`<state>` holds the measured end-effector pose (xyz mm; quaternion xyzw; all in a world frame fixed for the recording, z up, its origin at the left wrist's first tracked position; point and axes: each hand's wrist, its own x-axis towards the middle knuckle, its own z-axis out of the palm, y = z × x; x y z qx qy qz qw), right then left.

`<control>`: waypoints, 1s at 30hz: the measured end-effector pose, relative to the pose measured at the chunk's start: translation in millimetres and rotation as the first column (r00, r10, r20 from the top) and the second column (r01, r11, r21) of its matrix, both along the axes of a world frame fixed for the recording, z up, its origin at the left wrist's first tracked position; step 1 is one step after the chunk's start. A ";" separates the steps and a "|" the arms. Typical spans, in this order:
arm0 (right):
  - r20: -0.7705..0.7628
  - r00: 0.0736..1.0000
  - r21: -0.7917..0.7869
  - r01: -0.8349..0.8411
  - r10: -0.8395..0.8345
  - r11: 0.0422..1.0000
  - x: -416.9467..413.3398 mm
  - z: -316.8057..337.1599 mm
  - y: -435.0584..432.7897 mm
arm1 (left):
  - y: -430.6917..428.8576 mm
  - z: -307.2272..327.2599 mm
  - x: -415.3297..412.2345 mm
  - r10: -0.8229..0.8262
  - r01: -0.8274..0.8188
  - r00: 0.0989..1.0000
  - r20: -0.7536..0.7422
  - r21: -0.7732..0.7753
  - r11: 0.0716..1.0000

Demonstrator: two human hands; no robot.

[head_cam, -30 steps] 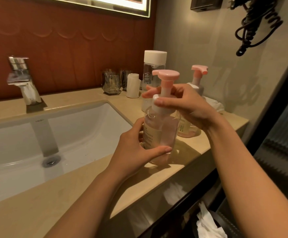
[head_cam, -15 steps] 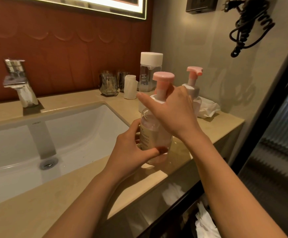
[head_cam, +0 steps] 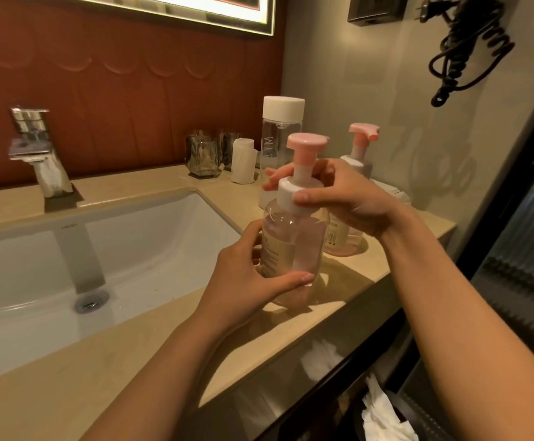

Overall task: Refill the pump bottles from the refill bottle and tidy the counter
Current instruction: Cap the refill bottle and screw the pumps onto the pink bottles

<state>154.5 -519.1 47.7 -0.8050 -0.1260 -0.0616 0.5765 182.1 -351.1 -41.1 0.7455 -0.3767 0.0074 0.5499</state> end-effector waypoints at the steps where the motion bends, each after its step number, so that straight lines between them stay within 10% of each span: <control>1: 0.039 0.999 -0.011 0.032 -0.032 0.999 -0.2 -1.4 0.8 | 0.0 0.0 -0.2 -0.004 0.004 1.000 -0.002 -0.004 1.000; 30: 0.405 0.751 0.062 0.547 -0.522 0.835 -39.4 -79.1 36.0 | 2.1 -1.3 -2.0 -0.015 0.019 0.997 -0.069 0.056 0.998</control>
